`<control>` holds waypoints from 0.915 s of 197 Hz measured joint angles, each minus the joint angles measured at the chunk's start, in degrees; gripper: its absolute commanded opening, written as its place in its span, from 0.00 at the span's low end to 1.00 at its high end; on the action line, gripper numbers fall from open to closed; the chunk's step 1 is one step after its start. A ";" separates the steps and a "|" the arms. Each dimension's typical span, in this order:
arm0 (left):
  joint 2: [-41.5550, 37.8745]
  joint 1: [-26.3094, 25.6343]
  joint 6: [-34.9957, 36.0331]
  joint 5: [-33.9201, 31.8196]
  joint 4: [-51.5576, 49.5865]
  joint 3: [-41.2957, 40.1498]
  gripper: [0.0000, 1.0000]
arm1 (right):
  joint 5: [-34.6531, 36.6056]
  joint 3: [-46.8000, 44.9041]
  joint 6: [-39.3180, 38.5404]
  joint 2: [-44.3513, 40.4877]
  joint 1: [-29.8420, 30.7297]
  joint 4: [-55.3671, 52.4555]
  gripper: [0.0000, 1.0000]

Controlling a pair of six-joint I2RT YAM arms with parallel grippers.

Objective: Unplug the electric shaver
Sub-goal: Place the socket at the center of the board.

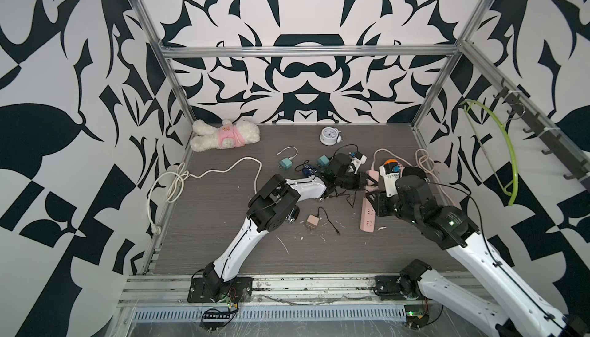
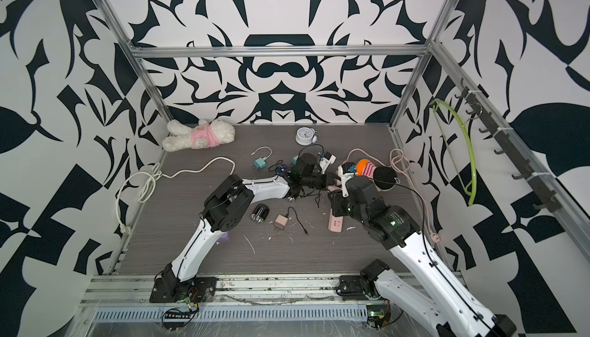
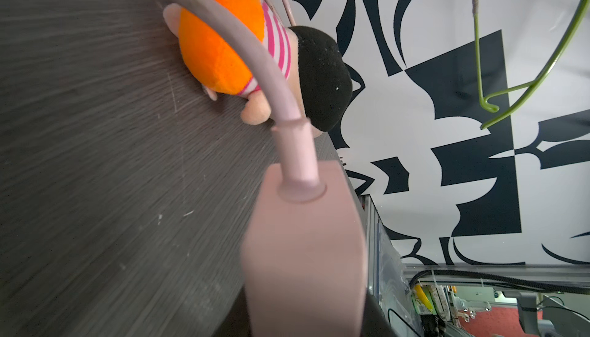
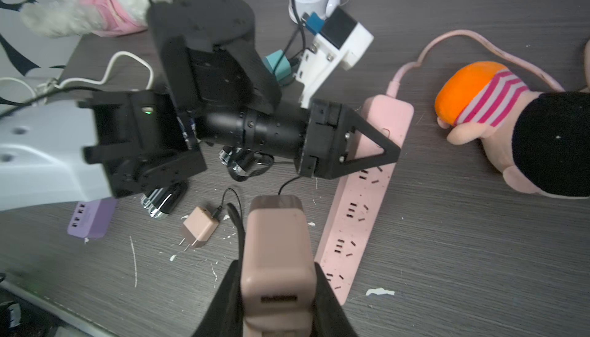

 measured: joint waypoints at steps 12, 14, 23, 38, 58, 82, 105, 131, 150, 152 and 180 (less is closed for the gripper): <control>1.09 0.11 -0.76 0.55 -0.57 1.40 0.24 | -0.46 0.04 -0.09 -0.07 0.02 -0.15 0.00; 1.31 0.15 -0.92 0.61 -0.79 1.62 0.25 | -0.55 0.02 -0.07 -0.04 0.02 -0.24 0.00; 1.81 0.24 -1.38 0.83 -1.49 2.34 0.30 | -0.92 -0.04 -0.07 -0.02 0.00 -0.44 0.00; 1.88 0.35 -1.44 0.59 -2.99 2.71 0.31 | -1.40 -0.66 -0.04 0.72 0.00 -0.42 0.00; 1.88 0.46 -0.48 -0.61 -5.14 3.10 0.42 | -1.92 -1.90 -0.02 1.25 0.02 -0.68 0.00; 1.86 0.85 3.06 -3.48 -8.85 2.75 0.59 | -2.78 -2.49 0.07 1.31 0.02 -0.87 0.00; 1.79 2.10 4.74 -5.68 -11.19 1.55 0.62 | -4.02 -2.99 0.33 1.33 0.00 -0.79 0.00; -0.13 3.78 6.71 -7.48 -12.31 -0.46 0.99 | -5.73 -4.04 0.83 1.90 0.02 -0.33 0.00; -3.74 4.85 8.28 -9.68 -14.19 -2.38 0.99 | -6.58 -4.59 1.11 3.02 0.02 0.42 0.00; -4.15 4.96 8.59 -9.92 -14.60 -2.47 0.99 | -6.69 -4.63 1.16 3.15 0.00 0.46 0.00; -9.64 6.27 11.50 -13.97 -19.47 -3.48 0.99 | -8.07 -5.60 1.55 4.39 0.02 2.51 0.00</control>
